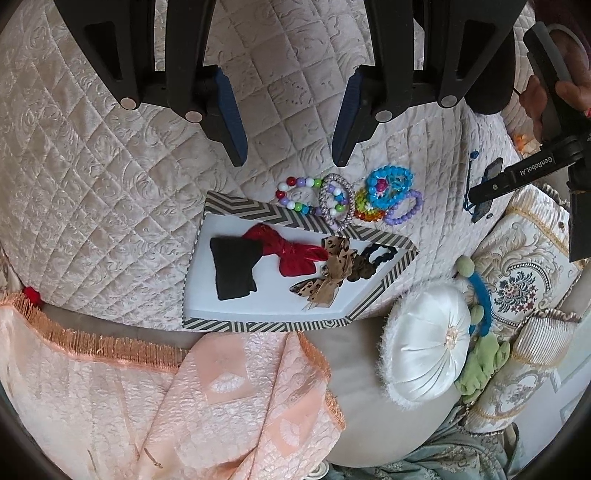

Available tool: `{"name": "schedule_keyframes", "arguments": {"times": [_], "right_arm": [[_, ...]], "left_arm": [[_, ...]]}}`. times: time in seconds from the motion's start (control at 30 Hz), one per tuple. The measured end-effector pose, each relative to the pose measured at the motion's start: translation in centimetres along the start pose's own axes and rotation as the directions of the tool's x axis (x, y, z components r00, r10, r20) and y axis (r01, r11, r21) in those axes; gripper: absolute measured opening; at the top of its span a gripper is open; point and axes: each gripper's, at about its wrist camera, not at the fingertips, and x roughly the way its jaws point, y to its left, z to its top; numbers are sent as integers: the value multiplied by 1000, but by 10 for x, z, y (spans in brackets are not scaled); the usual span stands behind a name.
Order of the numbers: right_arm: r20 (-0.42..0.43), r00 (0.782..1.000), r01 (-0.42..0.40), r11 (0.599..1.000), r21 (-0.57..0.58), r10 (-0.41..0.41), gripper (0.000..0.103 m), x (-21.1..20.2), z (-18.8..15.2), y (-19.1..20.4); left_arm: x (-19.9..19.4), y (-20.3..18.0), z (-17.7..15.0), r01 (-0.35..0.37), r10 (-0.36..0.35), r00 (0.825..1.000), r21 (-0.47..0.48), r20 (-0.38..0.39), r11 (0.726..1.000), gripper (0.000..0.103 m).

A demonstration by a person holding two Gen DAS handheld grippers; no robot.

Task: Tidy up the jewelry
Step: 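Open both grippers and withdraw them from the tray, then grasp the blue beaded bracelet with the left gripper while the right gripper grasps the silver bracelet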

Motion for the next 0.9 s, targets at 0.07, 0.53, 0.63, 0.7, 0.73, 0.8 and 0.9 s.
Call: {"name": "schedule_keyframes", "arguments": {"times": [0.07,0.53,0.63,0.7,0.73,0.8,0.9], "right_arm": [[-6,1000,-2,1000,-3,2,46,2,-1,1],[-35,998,-53,998,-45,51,46,25,1,15],[-46,997,-64,997,-51,61,46,33,1,17],[-52,996,-69,996,-56,66,46,40,2,19],[-54,996,-72,996,-57,68,46,42,2,20],[-59,996,-78,995,-62,74,46,47,4,21],[-54,995,-91,993,-70,87,46,54,8,23]], "left_arm": [[3,-1,-2,5,-5,1000,1,-8,1000,56],[39,4,-10,99,-105,989,-59,-103,993,56],[47,4,-11,120,-127,985,-67,-117,991,56],[52,2,-11,129,-136,983,-66,-124,989,56],[55,0,-11,131,-138,982,-65,-128,989,56],[63,-4,-10,131,-139,980,-63,-142,989,56],[72,-5,-9,132,-142,978,-75,-154,988,56]]}}
